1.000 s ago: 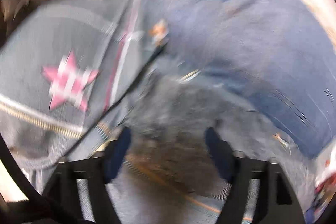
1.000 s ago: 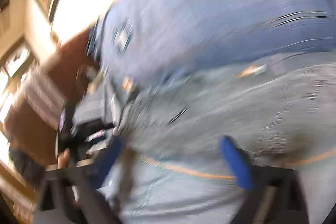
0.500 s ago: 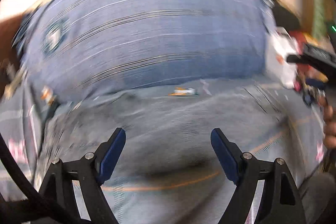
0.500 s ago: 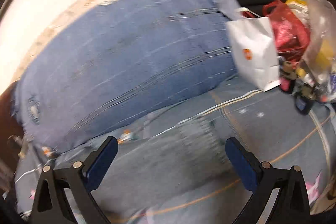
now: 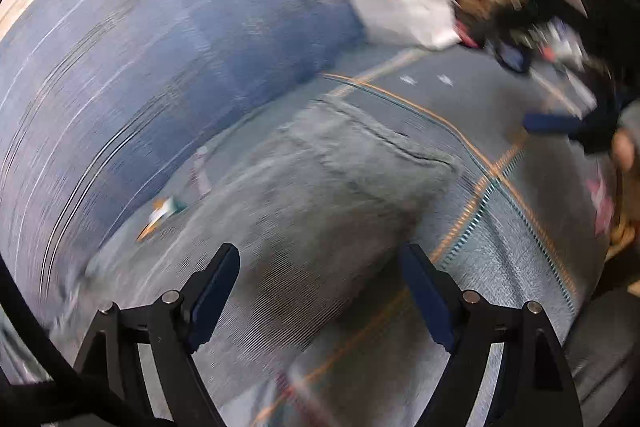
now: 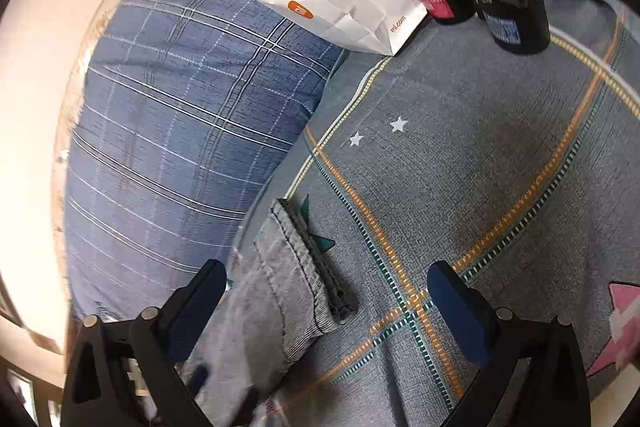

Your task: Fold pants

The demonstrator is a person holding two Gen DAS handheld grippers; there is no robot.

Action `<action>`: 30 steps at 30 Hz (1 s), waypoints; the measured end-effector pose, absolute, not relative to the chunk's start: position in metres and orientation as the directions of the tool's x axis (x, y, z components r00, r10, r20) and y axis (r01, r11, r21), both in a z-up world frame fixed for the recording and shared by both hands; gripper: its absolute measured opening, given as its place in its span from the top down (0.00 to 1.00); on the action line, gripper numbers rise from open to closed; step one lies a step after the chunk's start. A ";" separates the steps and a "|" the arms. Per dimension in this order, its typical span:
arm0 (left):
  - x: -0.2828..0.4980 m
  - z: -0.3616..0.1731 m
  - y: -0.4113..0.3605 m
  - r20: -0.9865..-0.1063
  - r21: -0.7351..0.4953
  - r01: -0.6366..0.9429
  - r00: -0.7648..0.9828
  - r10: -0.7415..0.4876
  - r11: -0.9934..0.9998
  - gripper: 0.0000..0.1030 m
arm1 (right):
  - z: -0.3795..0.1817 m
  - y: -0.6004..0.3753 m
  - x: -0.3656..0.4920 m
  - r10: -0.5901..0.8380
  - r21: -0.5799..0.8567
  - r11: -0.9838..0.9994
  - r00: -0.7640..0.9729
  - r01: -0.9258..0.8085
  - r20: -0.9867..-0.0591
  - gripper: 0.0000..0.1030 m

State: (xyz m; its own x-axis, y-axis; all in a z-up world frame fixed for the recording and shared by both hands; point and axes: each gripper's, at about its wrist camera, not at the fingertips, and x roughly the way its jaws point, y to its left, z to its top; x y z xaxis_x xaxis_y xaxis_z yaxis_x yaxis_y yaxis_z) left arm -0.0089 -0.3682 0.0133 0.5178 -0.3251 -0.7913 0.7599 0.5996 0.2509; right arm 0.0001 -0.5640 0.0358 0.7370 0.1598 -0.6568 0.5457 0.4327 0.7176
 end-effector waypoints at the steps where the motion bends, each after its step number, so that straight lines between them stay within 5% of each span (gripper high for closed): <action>1: -0.011 0.007 -0.381 -0.802 0.268 0.785 0.503 -0.322 0.558 0.20 | 0.034 -0.564 0.001 0.171 0.725 0.431 0.740 0.538 -0.651 0.03; 3: -0.011 -0.003 -0.396 -0.807 0.312 0.796 0.510 -0.298 0.518 0.20 | 0.031 -0.562 0.008 0.187 0.726 0.445 0.738 0.525 -0.648 0.08; 8: 0.005 -0.011 -0.420 -0.852 0.242 0.810 0.441 -0.282 0.534 0.63 | 0.018 -0.563 0.024 0.242 0.743 0.444 0.732 0.501 -0.638 0.32; 16: -0.002 -0.011 -0.433 -0.855 0.241 0.811 0.437 -0.279 0.533 0.62 | -0.004 -0.571 0.015 0.311 0.798 0.345 0.741 0.495 -0.595 0.33; 19: 0.003 -0.009 -0.433 -0.862 0.215 0.813 0.419 -0.286 0.542 0.75 | -0.010 -0.570 0.016 0.340 0.812 0.312 0.741 0.493 -0.580 0.33; 23: 0.000 -0.004 -0.426 -0.855 0.194 0.823 0.409 -0.318 0.535 0.72 | -0.015 -0.568 0.016 0.372 0.829 0.276 0.741 0.486 -0.559 0.33; 25: -0.004 -0.004 -0.425 -0.861 0.204 0.832 0.403 -0.311 0.516 0.39 | -0.017 -0.568 0.016 0.379 0.831 0.263 0.740 0.490 -0.556 0.33; 29: -0.010 -0.010 -0.431 -0.865 0.215 0.848 0.395 -0.309 0.484 0.39 | -0.015 -0.567 0.013 0.385 0.838 0.246 0.744 0.488 -0.546 0.33; 30: -0.010 -0.010 -0.433 -0.860 0.211 0.848 0.398 -0.321 0.486 0.46 | -0.015 -0.567 0.013 0.382 0.836 0.248 0.743 0.490 -0.549 0.33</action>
